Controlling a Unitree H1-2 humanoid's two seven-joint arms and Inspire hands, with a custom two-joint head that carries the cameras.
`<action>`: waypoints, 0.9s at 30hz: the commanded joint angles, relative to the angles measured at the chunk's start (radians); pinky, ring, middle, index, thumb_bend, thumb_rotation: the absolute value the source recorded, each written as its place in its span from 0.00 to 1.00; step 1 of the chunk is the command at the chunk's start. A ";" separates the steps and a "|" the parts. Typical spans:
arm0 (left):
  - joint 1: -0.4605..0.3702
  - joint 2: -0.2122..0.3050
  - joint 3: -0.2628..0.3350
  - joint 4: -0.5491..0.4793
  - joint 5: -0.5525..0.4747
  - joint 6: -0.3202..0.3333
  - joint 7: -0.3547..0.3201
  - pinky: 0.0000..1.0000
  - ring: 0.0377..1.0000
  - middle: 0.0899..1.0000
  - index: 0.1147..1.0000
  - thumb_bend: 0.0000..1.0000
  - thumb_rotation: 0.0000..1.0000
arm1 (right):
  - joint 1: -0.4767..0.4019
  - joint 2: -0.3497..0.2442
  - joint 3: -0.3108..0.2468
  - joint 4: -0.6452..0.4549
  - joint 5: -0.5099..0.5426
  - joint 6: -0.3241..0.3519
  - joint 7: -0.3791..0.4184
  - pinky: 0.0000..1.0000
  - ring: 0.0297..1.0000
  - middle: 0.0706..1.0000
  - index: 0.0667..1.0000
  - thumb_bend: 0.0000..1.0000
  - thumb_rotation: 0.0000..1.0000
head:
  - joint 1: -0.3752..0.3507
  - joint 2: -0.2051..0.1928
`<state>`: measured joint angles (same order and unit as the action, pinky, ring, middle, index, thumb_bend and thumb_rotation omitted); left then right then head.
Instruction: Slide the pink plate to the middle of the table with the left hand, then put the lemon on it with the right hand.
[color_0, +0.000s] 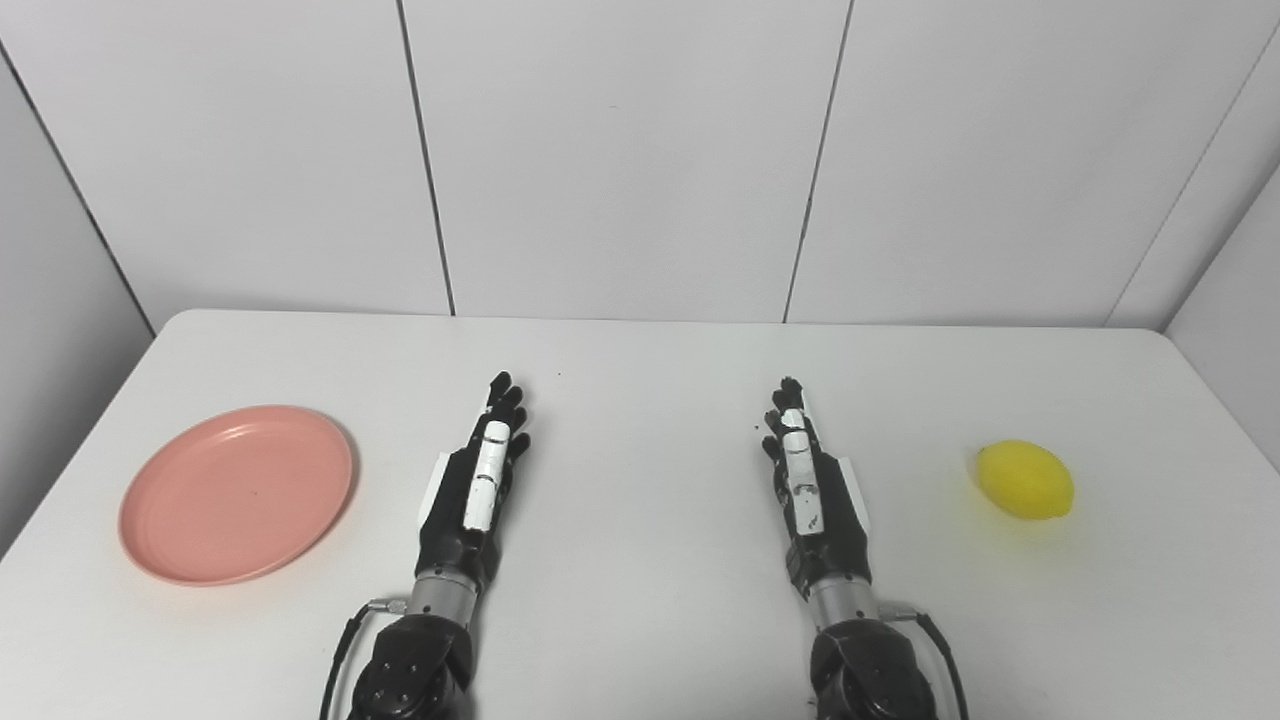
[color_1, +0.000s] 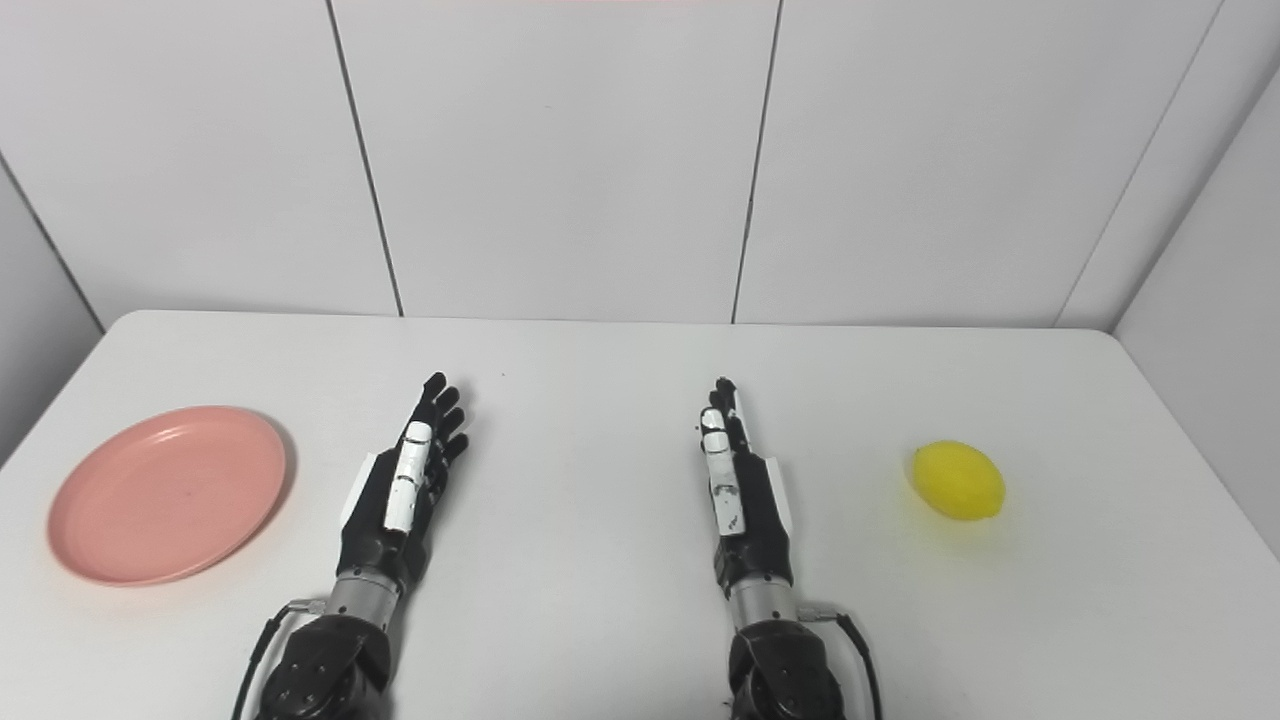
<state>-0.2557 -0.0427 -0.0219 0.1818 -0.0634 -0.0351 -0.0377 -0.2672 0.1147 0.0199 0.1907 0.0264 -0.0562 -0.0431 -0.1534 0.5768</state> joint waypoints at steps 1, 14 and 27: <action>-0.014 0.000 0.006 0.001 0.003 -0.042 0.004 1.00 1.00 1.00 1.00 0.51 1.00 | -0.020 0.011 0.006 -0.029 0.001 -0.044 0.004 1.00 1.00 1.00 1.00 0.66 1.00 | 0.004 0.002; -0.002 -0.004 -0.020 0.002 0.034 -0.050 0.009 0.99 0.98 0.99 0.99 0.50 1.00 | 0.005 -0.012 0.007 -0.068 0.016 -0.008 0.026 1.00 1.00 1.00 1.00 0.67 1.00 | 0.135 -0.033; -0.003 -0.074 -0.058 -0.003 0.056 -0.060 0.035 1.00 0.99 1.00 1.00 0.49 1.00 | 0.031 -0.088 -0.023 -0.057 0.063 -0.049 0.063 1.00 1.00 1.00 1.00 0.71 1.00 | 0.426 -0.129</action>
<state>-0.2441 -0.1074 -0.0825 0.1860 -0.0190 -0.0556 -0.0147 -0.2205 0.0319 0.0073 0.1310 0.0777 -0.0551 0.0090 0.2730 0.4479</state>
